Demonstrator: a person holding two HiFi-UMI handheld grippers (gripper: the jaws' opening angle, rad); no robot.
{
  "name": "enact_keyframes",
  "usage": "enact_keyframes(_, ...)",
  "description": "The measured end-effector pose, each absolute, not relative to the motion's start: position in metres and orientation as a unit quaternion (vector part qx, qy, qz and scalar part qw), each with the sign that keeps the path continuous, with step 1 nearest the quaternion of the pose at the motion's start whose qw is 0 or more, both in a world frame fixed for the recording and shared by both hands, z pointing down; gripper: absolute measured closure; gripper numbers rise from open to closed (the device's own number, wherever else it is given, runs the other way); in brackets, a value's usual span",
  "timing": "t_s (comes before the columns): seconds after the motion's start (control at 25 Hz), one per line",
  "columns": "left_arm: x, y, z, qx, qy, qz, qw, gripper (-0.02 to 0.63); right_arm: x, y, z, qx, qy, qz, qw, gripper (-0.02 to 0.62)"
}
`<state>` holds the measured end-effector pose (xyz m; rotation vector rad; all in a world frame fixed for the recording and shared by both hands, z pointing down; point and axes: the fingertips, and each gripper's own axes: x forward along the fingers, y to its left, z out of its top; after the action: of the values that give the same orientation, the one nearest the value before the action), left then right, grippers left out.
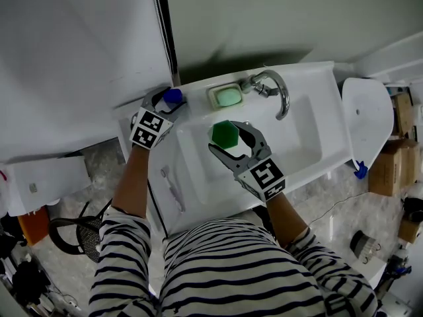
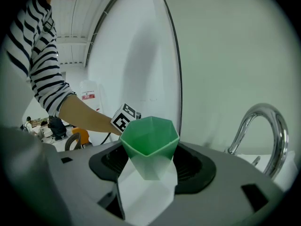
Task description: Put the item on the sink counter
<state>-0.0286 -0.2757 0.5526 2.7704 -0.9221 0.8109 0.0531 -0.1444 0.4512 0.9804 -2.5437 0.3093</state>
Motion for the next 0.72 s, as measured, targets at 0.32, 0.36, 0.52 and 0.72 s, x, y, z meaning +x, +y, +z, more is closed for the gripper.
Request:
enact_keyframes(0.32,-0.045,-0.267,0.522,0.914,-0.33,0.233,0.043,0.341,0.047,-0.142,0.448,0.347,-0.91,0.108,0.198,0.299)
enact_keyframes(0.36,-0.047,-0.265,0.517,0.913,-0.336,0.226,0.043,0.341,0.046,-0.142,0.447,0.346,-0.911,0.107,0.197,0.299)
enact_keyframes(0.52,-0.055,-0.253,0.502,0.909,-0.353,0.216,0.04,0.341,0.041,-0.141,0.443,0.344,-0.913,0.102,0.192,0.298)
enact_keyframes(0.72,-0.063,-0.237,0.482,0.909,-0.366,0.199,0.034,0.341,0.036,-0.139,0.441,0.342,-0.914,0.098,0.194,0.298)
